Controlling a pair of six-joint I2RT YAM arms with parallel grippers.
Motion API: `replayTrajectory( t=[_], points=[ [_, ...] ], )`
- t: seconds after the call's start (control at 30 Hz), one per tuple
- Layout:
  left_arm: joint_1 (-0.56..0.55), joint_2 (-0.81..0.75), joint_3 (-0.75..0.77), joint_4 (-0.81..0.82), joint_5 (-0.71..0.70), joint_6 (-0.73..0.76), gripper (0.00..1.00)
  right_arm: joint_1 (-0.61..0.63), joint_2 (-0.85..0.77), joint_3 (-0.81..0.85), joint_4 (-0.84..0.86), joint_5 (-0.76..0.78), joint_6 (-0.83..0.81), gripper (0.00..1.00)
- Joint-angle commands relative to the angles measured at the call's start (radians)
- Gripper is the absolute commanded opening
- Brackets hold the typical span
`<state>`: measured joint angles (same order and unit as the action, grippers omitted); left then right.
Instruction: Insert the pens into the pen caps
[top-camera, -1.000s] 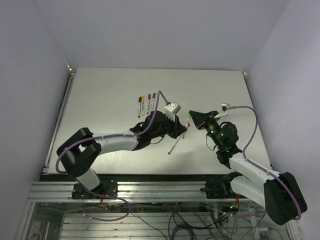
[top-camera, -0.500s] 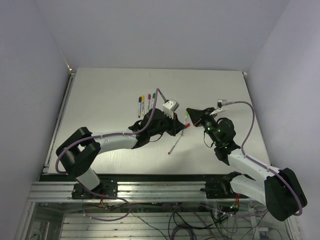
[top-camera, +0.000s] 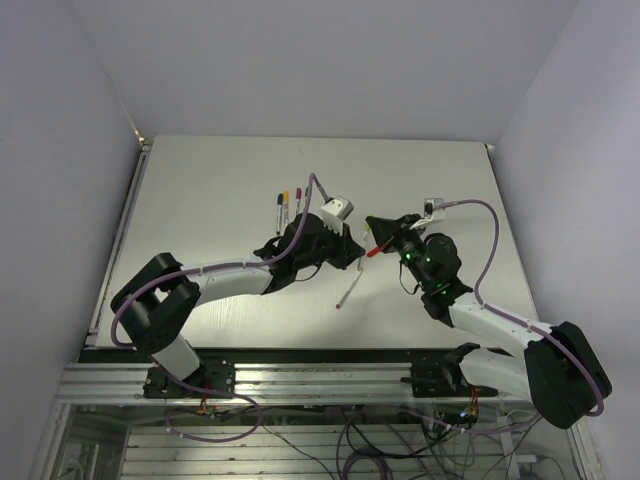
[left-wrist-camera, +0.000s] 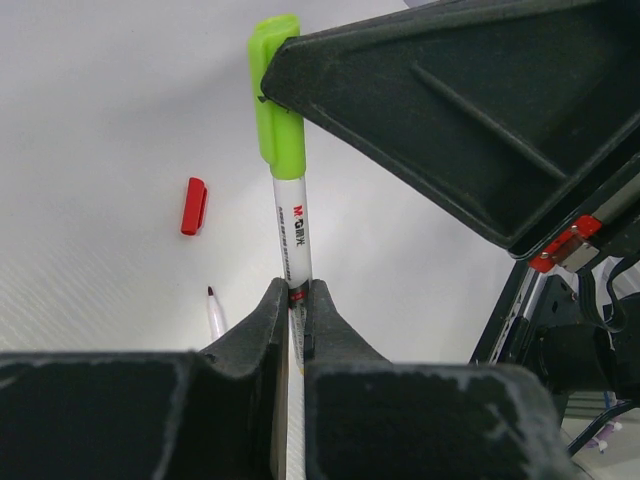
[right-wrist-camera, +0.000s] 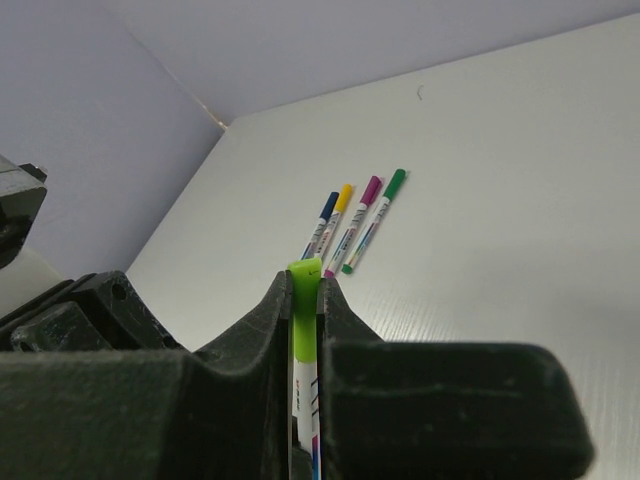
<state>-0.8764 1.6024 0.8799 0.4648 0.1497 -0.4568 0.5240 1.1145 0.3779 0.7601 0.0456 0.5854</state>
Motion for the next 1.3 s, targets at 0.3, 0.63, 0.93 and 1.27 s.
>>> replayTrajectory(
  t=[0.3, 0.63, 0.93, 1.27],
  points=[
    [0.045, -0.063, 0.068, 0.261, -0.048, 0.004, 0.07, 0.046, 0.072, 0.104, -0.229, 0.037, -0.044, 0.0],
    [0.045, 0.007, 0.029, 0.13, -0.106, 0.029, 0.07, 0.045, -0.041, 0.315, -0.304, 0.272, -0.173, 0.51],
    [0.071, 0.146, 0.219, -0.19, -0.355, 0.121, 0.07, 0.045, -0.172, 0.264, -0.463, 0.441, -0.176, 0.55],
    [0.191, 0.436, 0.592, -0.554, -0.466, 0.099, 0.07, 0.045, -0.201, 0.197, -0.56, 0.44, -0.093, 0.54]
  ],
)
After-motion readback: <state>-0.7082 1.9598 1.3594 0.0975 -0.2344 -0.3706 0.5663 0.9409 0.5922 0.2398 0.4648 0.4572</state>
